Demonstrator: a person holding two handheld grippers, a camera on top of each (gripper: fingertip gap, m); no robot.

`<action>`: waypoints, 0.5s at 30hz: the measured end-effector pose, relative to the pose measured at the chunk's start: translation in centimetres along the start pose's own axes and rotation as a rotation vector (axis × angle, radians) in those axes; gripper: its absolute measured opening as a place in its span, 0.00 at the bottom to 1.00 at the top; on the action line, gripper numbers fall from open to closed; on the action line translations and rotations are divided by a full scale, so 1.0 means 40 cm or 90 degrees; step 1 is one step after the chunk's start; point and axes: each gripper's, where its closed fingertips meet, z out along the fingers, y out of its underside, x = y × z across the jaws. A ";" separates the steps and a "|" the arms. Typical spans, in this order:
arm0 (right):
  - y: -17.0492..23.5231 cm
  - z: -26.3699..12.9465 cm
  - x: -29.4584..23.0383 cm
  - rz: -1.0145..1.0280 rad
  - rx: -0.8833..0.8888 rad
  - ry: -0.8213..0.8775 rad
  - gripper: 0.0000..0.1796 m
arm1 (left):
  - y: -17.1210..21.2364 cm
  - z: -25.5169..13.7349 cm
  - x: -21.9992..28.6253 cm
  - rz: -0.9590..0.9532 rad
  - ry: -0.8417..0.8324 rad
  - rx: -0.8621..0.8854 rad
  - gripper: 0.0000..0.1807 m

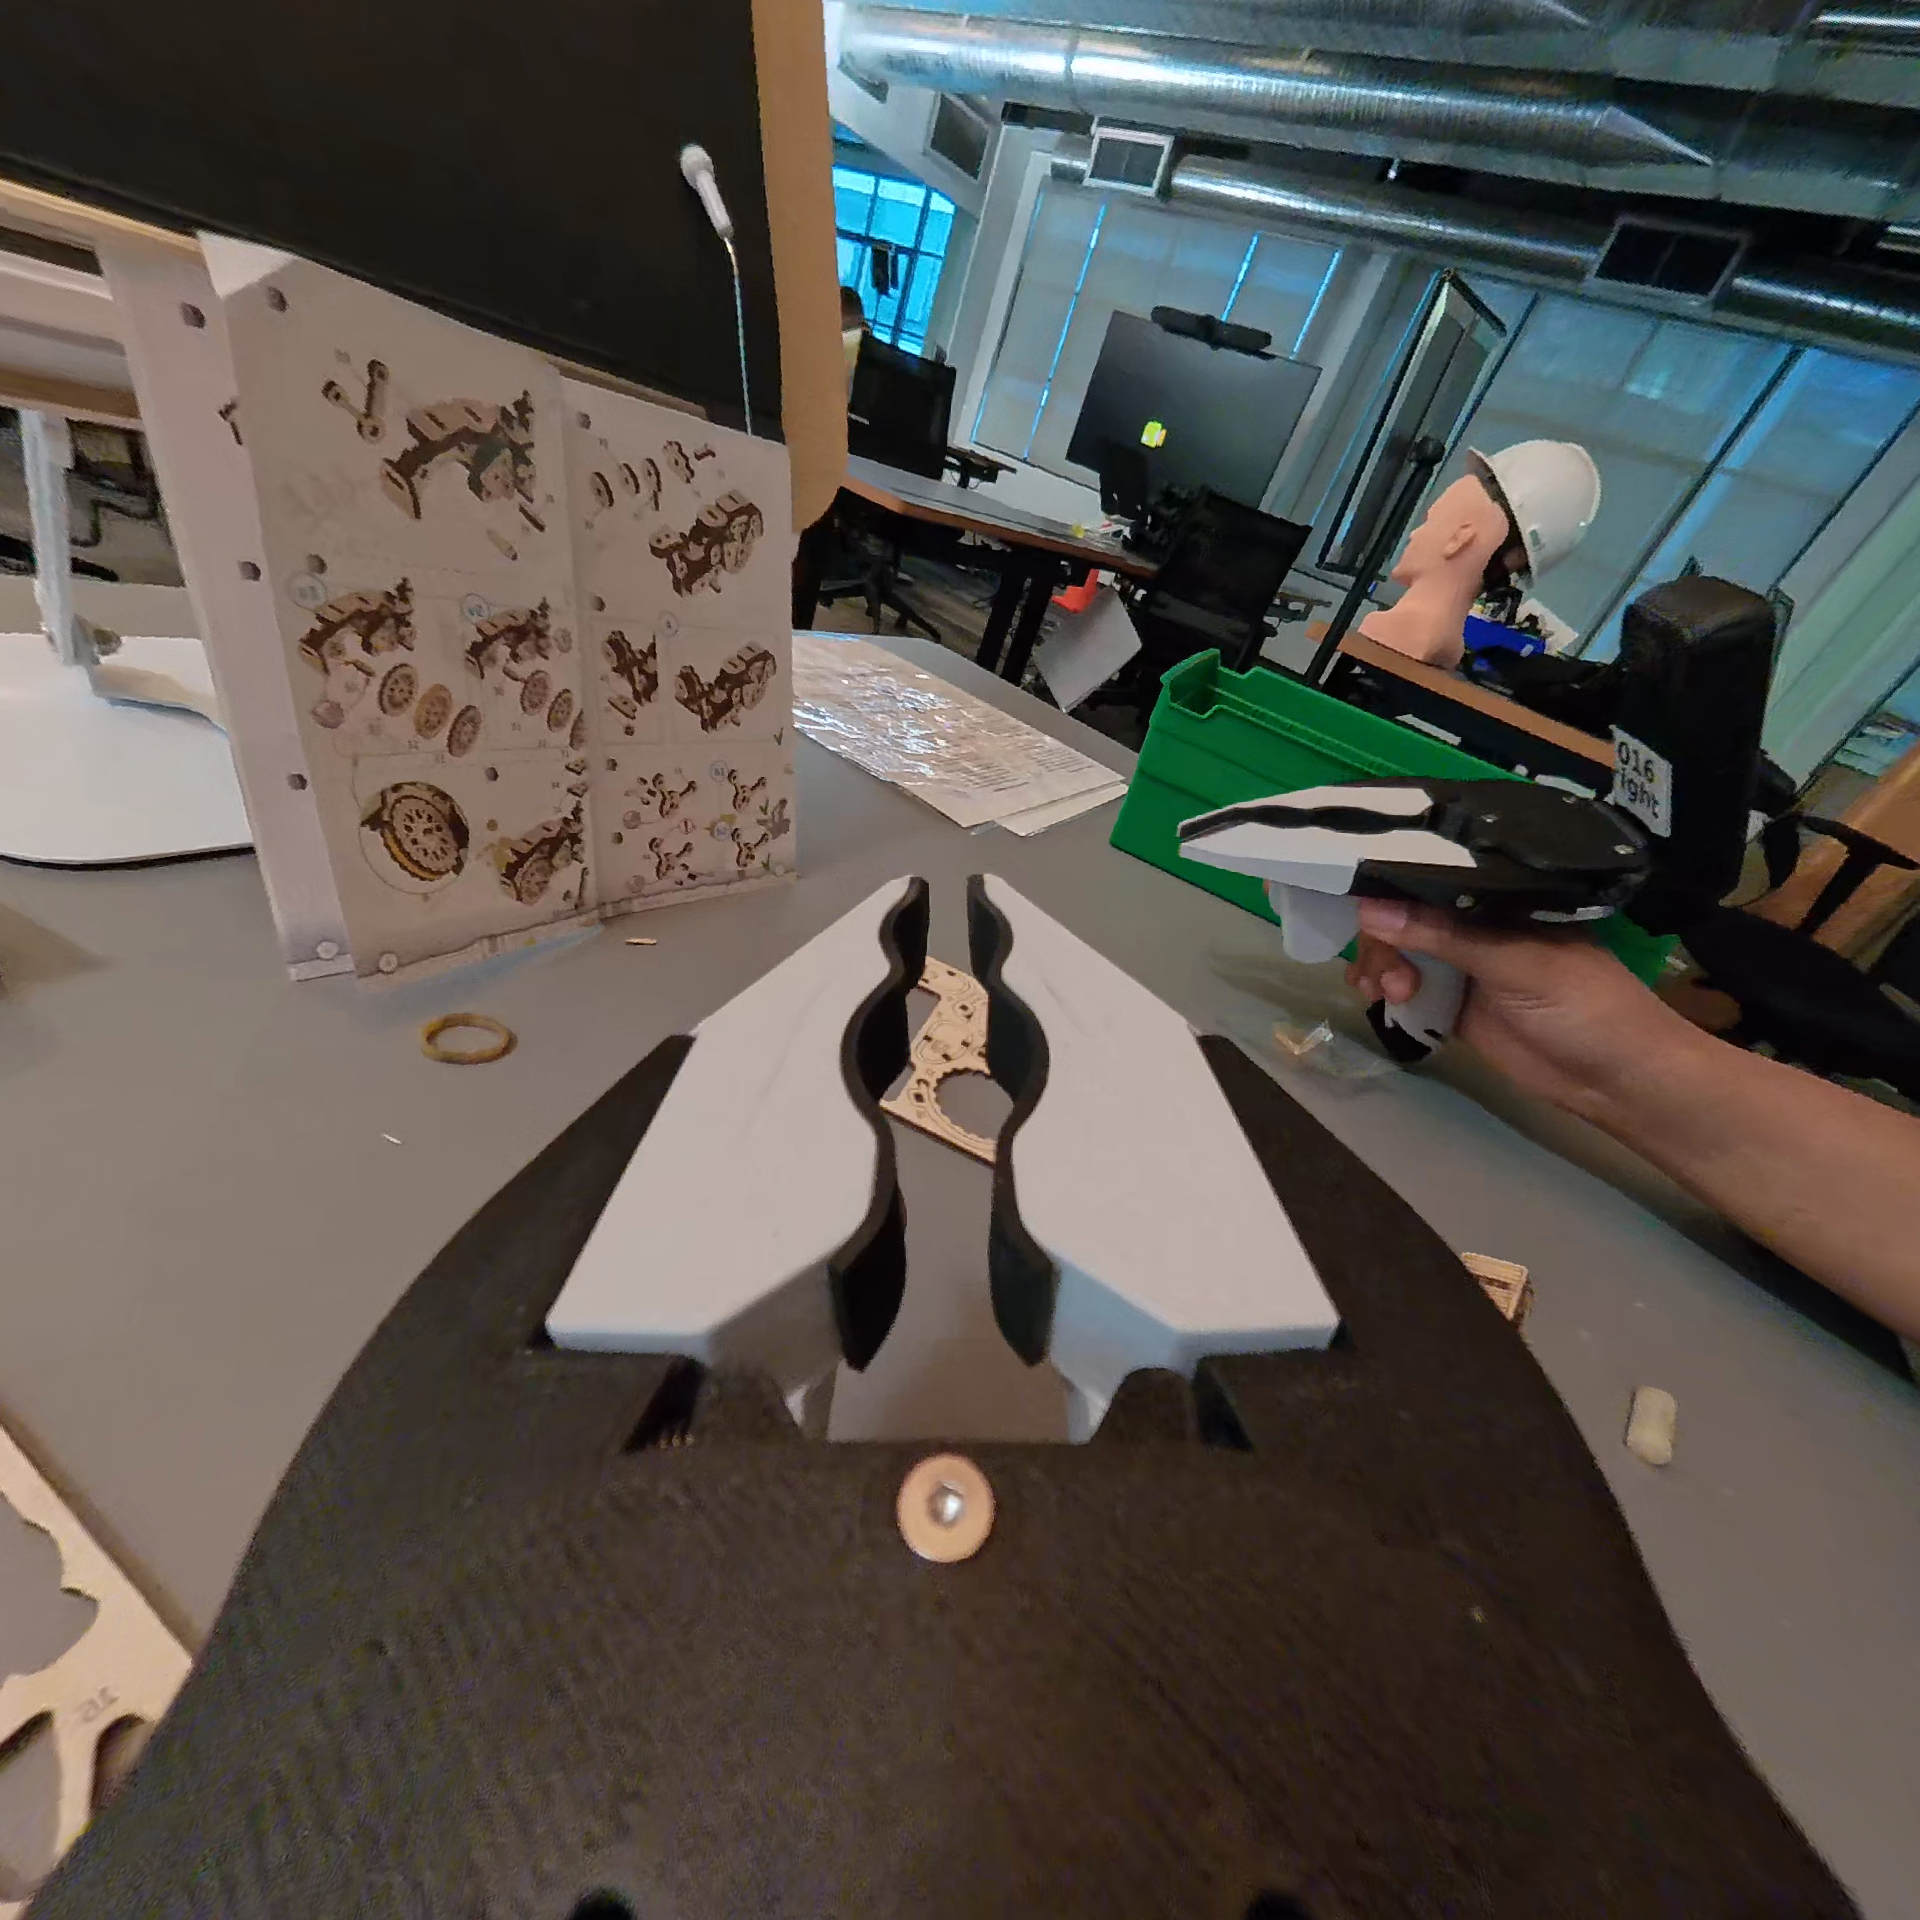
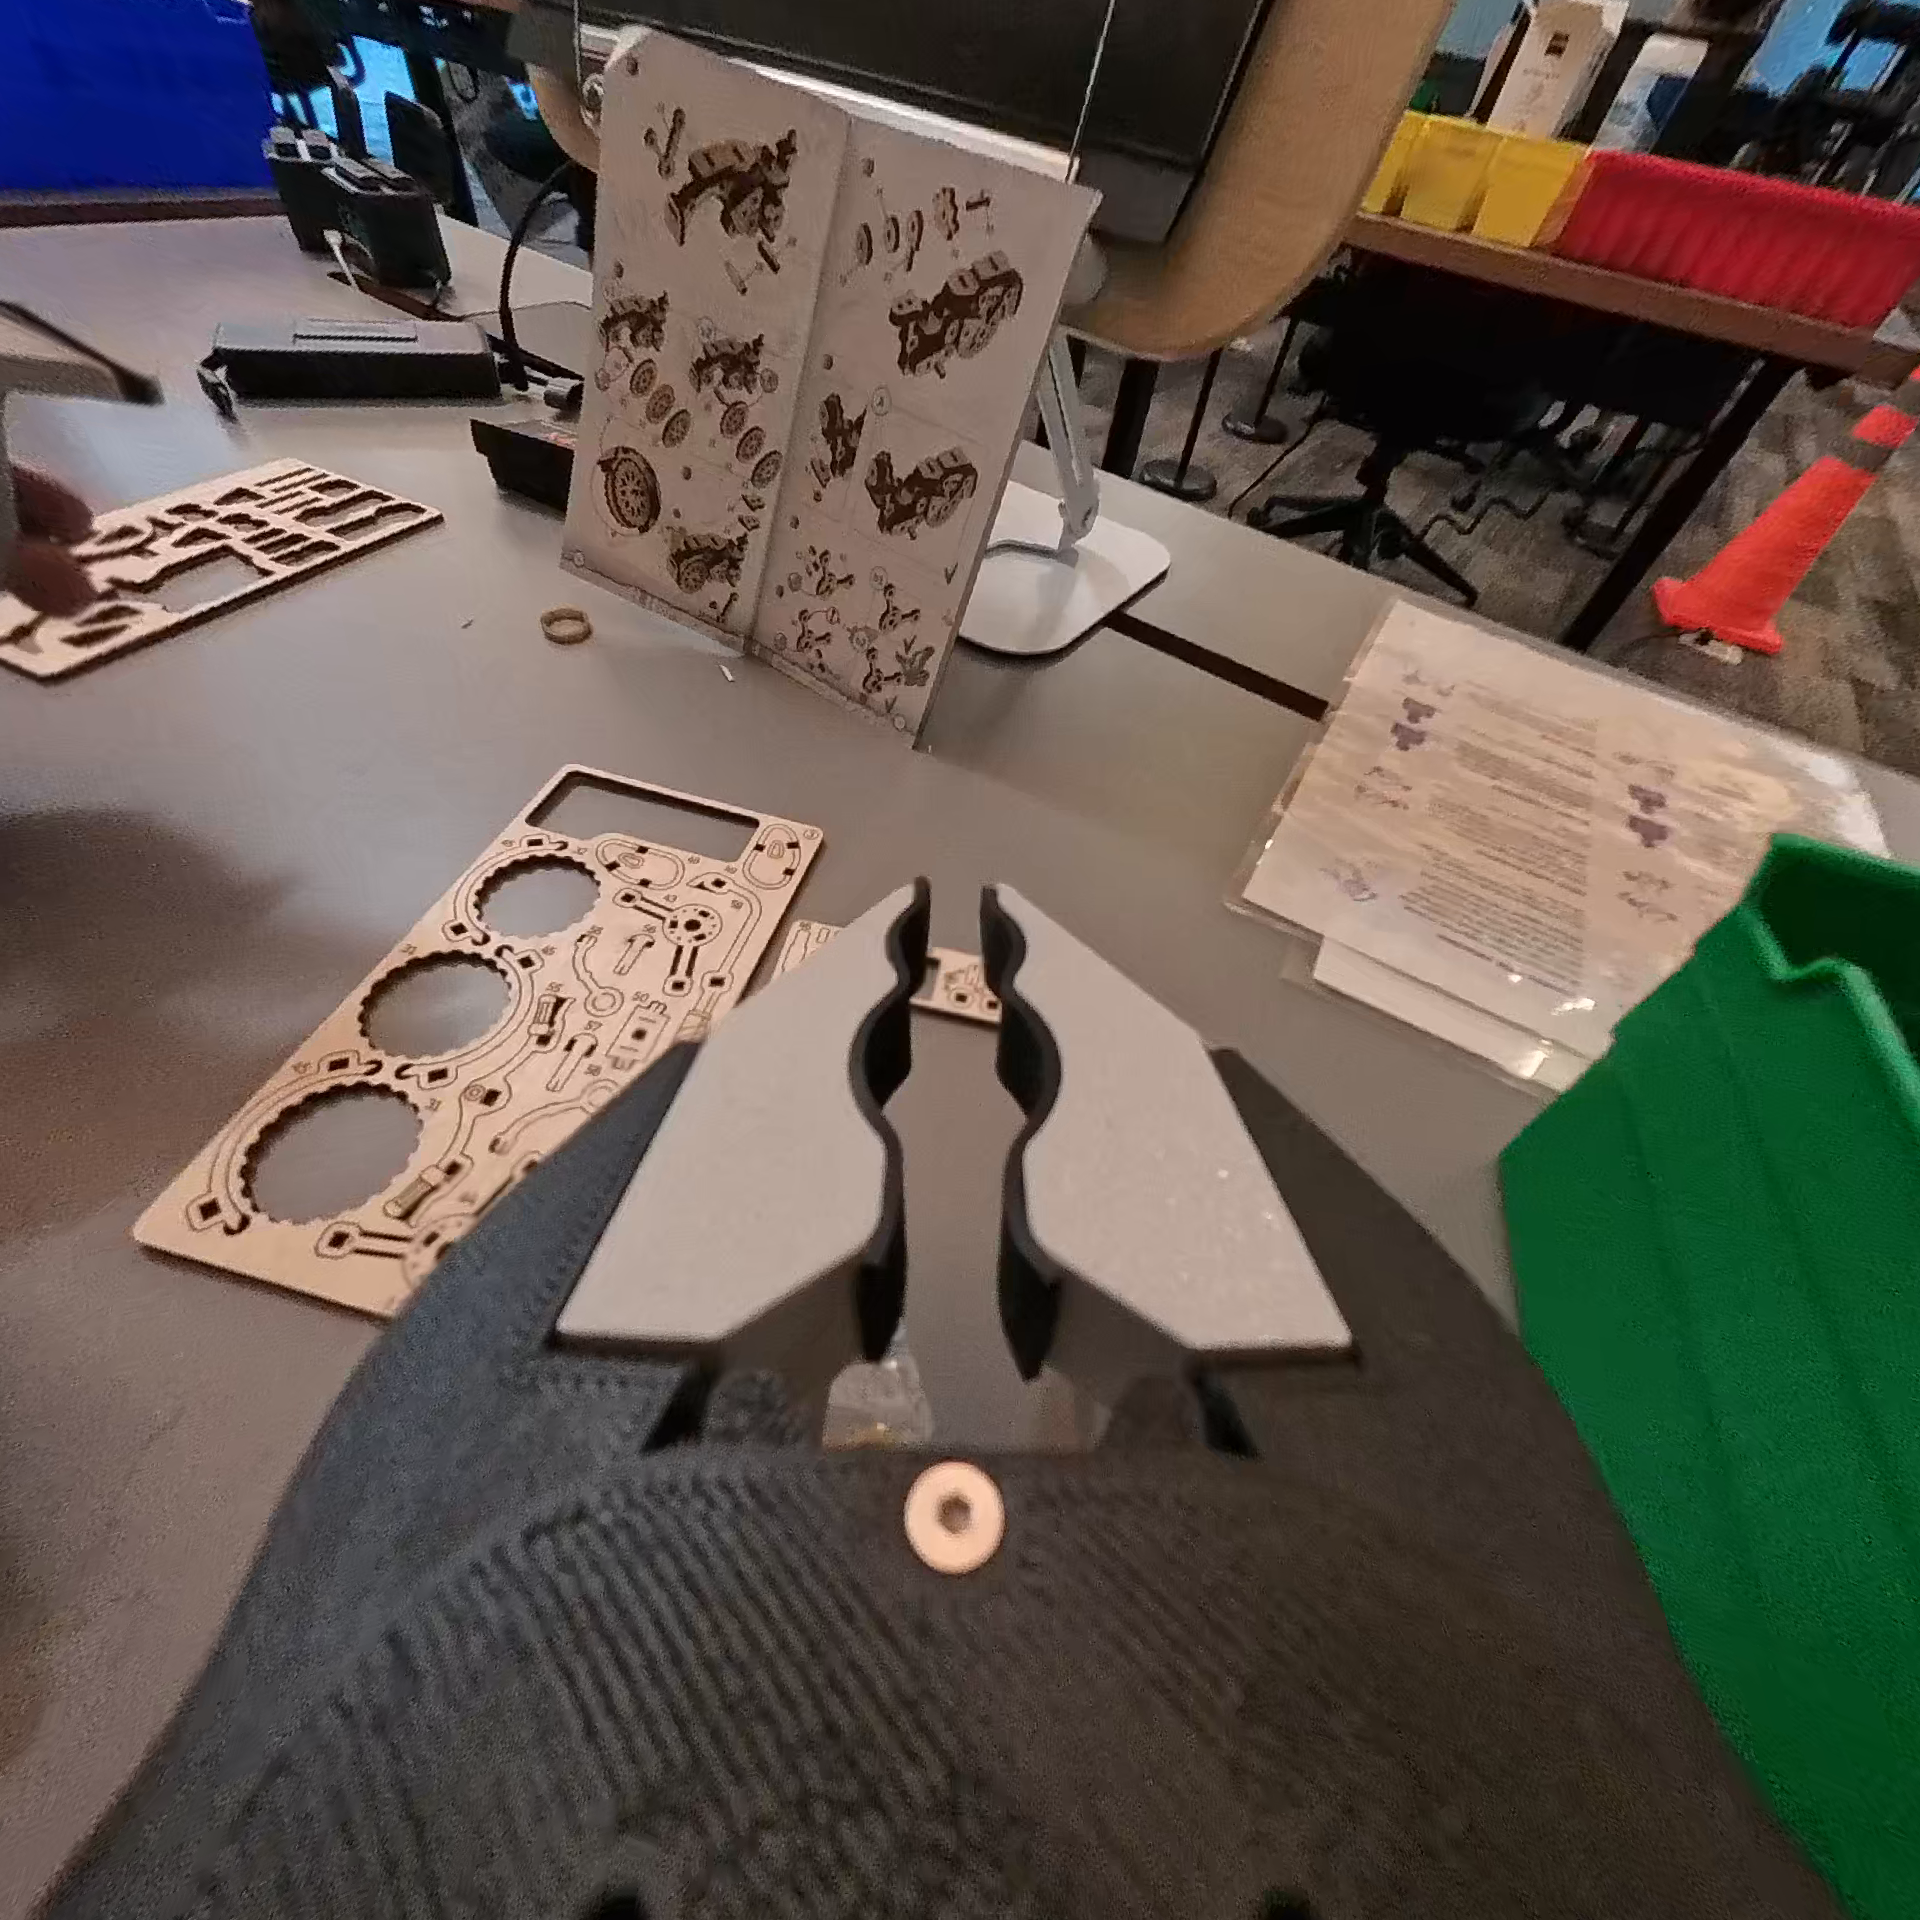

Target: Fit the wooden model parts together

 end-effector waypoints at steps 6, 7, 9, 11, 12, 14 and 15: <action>0.029 0.011 -0.005 0.078 -0.038 -0.010 0.05 | 0.019 0.013 0.041 -0.005 0.023 -0.020 0.04; 0.028 0.009 -0.004 0.078 -0.037 -0.007 0.05 | 0.020 0.013 0.046 -0.006 0.024 -0.020 0.04; 0.025 0.004 0.000 0.071 -0.033 0.003 0.05 | 0.020 0.014 0.055 -0.007 0.026 -0.018 0.04; 0.019 0.002 -0.001 0.067 -0.026 0.005 0.05 | 0.020 0.014 0.059 -0.007 0.025 -0.018 0.04; 0.016 0.002 -0.002 0.067 -0.023 0.004 0.05 | 0.021 0.015 0.059 -0.007 0.023 -0.017 0.04; 0.014 0.005 -0.006 0.064 -0.020 0.000 0.05 | 0.023 0.017 0.057 -0.013 0.018 -0.016 0.04; 0.013 0.007 -0.009 0.059 -0.021 -0.002 0.05 | 0.024 0.018 0.055 -0.018 0.017 -0.016 0.04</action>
